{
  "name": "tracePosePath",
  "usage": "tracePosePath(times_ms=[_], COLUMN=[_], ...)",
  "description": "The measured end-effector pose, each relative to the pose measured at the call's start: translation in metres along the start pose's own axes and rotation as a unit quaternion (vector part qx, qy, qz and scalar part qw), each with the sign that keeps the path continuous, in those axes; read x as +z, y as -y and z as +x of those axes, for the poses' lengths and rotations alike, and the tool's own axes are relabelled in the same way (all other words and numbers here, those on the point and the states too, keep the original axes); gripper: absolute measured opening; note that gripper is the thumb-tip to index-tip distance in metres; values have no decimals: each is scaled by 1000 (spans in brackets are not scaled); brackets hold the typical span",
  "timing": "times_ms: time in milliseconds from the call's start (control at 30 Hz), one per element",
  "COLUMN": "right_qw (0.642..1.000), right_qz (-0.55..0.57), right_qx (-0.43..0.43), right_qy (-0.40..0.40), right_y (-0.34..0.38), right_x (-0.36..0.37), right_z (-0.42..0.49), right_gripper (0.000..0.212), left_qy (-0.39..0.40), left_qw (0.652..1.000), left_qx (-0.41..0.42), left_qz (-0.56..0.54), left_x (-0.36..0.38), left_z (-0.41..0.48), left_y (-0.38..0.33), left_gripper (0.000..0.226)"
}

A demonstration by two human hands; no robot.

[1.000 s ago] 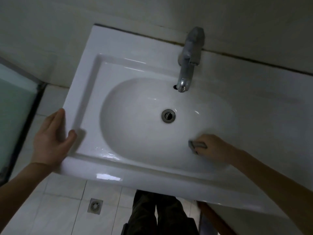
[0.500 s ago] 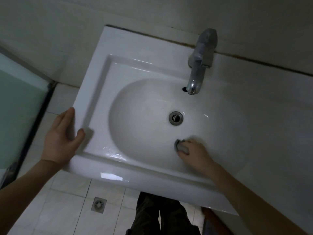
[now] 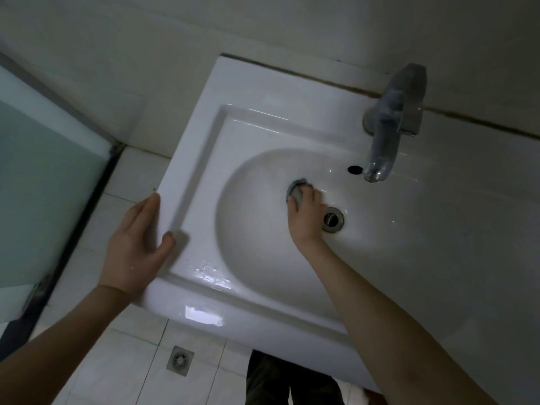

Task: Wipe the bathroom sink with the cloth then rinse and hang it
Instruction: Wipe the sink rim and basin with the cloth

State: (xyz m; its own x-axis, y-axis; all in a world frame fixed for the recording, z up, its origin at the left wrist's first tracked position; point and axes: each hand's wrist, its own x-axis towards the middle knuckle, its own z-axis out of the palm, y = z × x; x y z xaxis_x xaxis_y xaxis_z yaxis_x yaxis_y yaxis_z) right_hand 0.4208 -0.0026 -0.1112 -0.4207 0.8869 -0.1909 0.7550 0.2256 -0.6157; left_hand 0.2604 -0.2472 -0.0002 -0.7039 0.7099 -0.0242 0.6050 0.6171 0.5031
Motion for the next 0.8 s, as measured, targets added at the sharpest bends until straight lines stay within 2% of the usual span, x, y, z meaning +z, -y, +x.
tracePosePath(times_ms=[100, 200, 333, 633, 800], right_qw=[990, 974, 951, 938, 928], right_qz=[79, 131, 144, 76, -20], right_qx=[-83, -87, -74, -23, 29], right_qy=[83, 161, 262, 337, 371], right_y=[23, 28, 18, -12, -30], right_x=[15, 13, -15, -78, -115], right_z=[-34, -62, -82, -115, -113], right_gripper=[31, 32, 25, 15, 26], left_qy=[-6, 1, 4, 26, 50], left_qw=[1000, 1000, 1000, 1000, 999], left_qx=[4, -3, -5, 0, -14], left_qz=[12, 5, -5, -18, -11], left_x=[1, 0, 1, -2, -6], left_z=[0, 1, 0, -1, -3], left_y=[1, 4, 6, 4, -1], left_gripper=[68, 71, 74, 70, 71])
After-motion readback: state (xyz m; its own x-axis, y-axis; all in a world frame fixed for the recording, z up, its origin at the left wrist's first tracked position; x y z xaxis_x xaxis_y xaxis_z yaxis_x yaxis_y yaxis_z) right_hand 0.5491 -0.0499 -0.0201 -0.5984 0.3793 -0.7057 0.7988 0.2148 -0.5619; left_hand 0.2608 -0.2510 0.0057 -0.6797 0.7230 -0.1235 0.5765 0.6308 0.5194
